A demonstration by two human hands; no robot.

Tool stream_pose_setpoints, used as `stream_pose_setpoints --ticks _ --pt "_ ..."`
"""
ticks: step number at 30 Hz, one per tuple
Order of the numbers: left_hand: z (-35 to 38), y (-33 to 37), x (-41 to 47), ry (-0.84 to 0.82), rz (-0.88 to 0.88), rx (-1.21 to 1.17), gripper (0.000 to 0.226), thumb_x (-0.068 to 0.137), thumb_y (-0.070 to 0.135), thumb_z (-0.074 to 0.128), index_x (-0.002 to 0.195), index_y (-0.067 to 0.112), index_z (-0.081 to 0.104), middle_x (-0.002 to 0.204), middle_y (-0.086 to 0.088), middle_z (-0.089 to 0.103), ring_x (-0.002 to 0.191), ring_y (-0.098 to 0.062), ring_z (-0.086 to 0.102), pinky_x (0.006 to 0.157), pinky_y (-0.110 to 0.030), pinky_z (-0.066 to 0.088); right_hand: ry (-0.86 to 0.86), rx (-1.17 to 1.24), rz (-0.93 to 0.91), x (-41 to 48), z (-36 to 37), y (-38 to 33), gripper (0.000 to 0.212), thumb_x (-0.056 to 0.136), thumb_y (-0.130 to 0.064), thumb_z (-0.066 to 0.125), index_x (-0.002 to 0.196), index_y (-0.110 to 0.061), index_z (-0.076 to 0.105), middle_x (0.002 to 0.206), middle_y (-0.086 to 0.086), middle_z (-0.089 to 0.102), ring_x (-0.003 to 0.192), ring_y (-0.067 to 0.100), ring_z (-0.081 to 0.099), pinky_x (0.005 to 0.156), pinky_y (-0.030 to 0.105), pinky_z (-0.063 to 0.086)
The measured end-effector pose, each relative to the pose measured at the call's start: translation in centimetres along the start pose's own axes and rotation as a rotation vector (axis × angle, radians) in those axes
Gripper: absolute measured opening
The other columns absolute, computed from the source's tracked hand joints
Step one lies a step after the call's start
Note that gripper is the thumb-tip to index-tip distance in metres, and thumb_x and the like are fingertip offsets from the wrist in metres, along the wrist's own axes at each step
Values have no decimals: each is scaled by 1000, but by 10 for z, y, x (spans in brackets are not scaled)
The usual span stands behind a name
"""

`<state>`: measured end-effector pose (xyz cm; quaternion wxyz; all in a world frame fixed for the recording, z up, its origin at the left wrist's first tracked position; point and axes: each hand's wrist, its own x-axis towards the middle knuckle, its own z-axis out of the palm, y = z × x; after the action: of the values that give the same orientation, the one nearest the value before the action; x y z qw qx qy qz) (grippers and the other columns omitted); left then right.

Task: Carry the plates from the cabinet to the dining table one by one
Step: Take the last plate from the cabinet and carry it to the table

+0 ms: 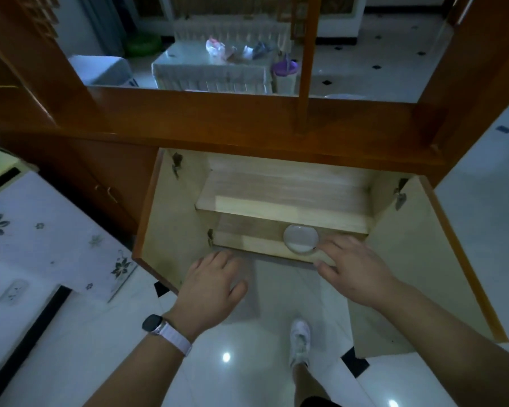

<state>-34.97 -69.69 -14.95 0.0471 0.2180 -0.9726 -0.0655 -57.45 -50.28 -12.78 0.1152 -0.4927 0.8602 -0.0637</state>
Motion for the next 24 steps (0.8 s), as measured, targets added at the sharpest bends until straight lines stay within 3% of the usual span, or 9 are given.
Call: stream_pose_setpoints --ticks 5,11,18,22,24 --pt "4 -14 58 -19 -6 22 40 88 47 47 115 22 64 116 2 64 107 -20 58 83 -34 47 -27 -7 -8 63 1 22 70 82 -62 14 129 -28 54 134 -8 52 123 16 44 95 33 33" --pt "18 -17 141 -59 22 19 43 86 47 46 114 21 66 113 -1 67 99 -23 63 79 -35 50 -49 57 8 124 -8 59 43 98 -47 39 137 -32 47 142 -6 45 131 16 37 104 32 26" --pt "47 -6 212 -75 45 -77 44 86 44 47 117 17 64 117 -6 66 107 -27 60 89 -41 51 -91 80 74 167 5 96 49 97 -50 33 139 -28 47 144 -7 44 131 15 37 104 34 28" --pt "71 -6 232 -86 81 -76 44 84 41 47 114 16 66 112 -6 68 103 -28 63 88 -42 51 -98 131 145 172 29 97 68 86 -60 18 137 -28 49 142 -7 47 127 14 41 103 32 32" --pt "87 -10 236 -90 77 -95 47 82 42 47 116 16 66 112 -6 68 101 -28 63 86 -42 50 -99 167 194 171 46 96 66 89 -59 24 139 -24 49 145 -4 46 130 16 40 108 33 31"
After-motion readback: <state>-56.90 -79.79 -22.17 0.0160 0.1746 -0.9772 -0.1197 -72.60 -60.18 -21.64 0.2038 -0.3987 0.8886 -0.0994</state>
